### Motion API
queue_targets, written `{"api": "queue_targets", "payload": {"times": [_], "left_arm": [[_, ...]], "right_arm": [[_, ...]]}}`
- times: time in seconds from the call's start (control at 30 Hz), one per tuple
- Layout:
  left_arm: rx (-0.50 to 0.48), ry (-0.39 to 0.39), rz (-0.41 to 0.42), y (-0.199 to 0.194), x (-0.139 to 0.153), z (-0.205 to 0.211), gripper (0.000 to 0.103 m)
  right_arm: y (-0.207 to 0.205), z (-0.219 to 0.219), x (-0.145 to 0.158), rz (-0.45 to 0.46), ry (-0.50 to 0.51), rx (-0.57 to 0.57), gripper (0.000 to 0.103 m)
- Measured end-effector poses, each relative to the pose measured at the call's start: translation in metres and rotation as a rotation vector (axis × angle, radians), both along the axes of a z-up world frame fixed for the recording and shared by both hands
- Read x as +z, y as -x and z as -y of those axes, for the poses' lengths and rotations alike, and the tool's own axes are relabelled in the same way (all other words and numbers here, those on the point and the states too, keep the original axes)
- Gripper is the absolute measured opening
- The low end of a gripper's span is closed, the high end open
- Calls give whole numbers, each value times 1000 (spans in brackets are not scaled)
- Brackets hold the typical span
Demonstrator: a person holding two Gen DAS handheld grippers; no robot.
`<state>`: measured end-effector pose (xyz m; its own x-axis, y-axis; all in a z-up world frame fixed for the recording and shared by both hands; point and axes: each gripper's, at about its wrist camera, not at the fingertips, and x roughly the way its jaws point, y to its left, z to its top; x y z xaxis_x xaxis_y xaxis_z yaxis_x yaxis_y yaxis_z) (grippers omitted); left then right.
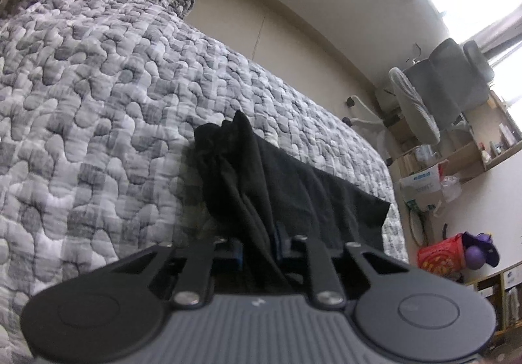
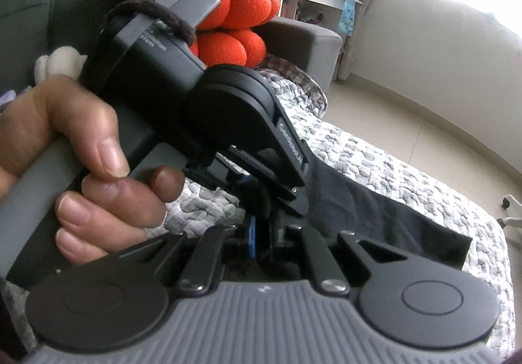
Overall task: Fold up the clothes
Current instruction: 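Grasp the shirt edge with the left gripper while the right gripper closes beside it, then grasp the folded black shirt with the right gripper while the left gripper holds it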
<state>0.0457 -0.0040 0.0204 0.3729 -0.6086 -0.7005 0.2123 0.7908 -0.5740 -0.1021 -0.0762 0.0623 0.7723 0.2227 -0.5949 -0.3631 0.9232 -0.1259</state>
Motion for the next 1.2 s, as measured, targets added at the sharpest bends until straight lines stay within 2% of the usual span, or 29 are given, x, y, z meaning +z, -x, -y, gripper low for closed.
{"api": "queue_targets", "payload": {"times": [0.23,0.5,0.57,0.63,0.73,0.83,0.97,1.07,1.2], "left_arm": [[11,2,-34,-5,-7,-4,22],[-7,-55,27,-1,-3,0,15],[-9,-64,29,-1,-2,0,14],[-14,-77,37,0,-2,1,14],[-15,-85,41,0,-1,2,14],[-14,-91,43,0,-1,4,14],[-15,-104,57,2,-1,6,14],[-13,-110,63,3,-1,8,14],[-16,-121,75,4,0,9,14]], "right_arm": [[-6,0,-1,-19,3,5,7],[-10,0,-1,-41,-1,5,8],[-10,3,0,-66,-14,19,11],[-7,8,2,-89,-28,47,20],[-7,28,11,-135,-79,63,22],[-8,56,21,-166,-162,28,22],[-16,93,26,-178,-205,-121,25],[-31,122,16,-263,-288,-239,25],[-42,140,0,-367,-371,-291,25]]}}
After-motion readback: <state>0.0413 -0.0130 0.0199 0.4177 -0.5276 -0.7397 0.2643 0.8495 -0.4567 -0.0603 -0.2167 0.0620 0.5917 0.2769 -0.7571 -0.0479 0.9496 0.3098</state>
